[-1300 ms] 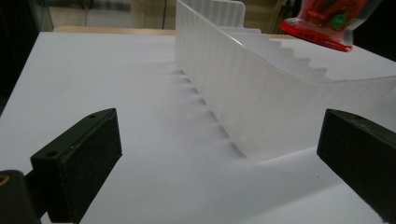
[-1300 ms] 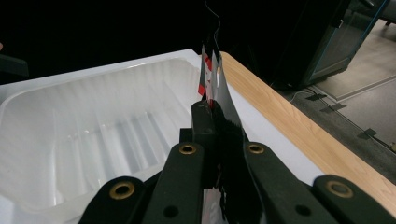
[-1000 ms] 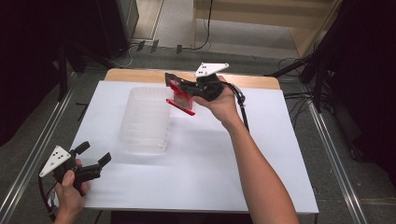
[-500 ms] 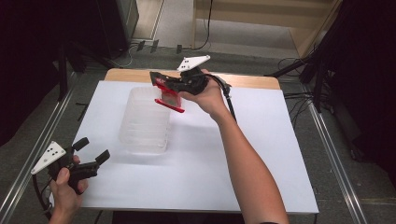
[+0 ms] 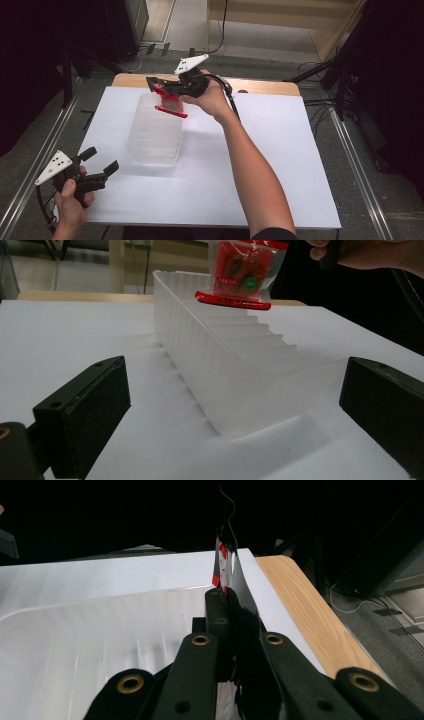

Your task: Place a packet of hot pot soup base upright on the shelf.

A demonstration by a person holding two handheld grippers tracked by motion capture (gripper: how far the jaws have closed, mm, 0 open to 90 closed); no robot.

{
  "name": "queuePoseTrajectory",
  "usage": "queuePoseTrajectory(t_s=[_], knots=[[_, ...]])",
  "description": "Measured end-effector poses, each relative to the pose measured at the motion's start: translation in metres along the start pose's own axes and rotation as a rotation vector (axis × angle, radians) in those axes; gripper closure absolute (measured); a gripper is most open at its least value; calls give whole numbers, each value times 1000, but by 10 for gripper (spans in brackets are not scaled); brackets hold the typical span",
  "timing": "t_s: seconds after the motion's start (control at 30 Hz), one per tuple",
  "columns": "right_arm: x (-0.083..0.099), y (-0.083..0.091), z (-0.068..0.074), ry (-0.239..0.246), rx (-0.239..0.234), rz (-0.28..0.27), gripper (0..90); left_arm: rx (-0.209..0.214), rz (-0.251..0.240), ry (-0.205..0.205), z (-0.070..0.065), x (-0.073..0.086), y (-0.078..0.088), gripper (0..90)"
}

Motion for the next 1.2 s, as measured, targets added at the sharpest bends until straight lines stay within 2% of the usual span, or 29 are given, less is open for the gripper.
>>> queuePoseTrajectory(t_s=[0.13, 0.37, 0.63, 0.93, 1.0, 1.13, 1.2], knots=[[-3, -7, 0, 10, -15, -7, 900, 0, 1, -1, 0, 0, 1, 0], [-8, -15, -4, 37, -6, 3, 900, -1, 2, 5, 0, 1, 2, 0], [-10, -27, -6, 73, -22, 8, 900, 1, 3, 7, 0, 1, 2, 0], [-6, -36, -7, 69, -58, 5, 900, 4, 4, 17, 1, 2, 2, 0], [-5, -38, -8, 78, -55, -1, 900, 3, 7, 17, 1, 3, 2, 0], [-2, -38, -11, 55, -41, -12, 900, 4, 12, 15, 1, 3, 1, 0], [0, -38, -12, 65, -42, -12, 900, 5, 13, 17, 1, 3, 0, 0]])
Point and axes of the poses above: each handheld gripper's, and its own axes: y roughly backward along the jaws, x roughly out of its underside, z roughly to its left, the point moved 1 cm from there along -y, roughly forward along the jaws, and after that the axes turned 5 degrees about y, right-handed, at the moved point
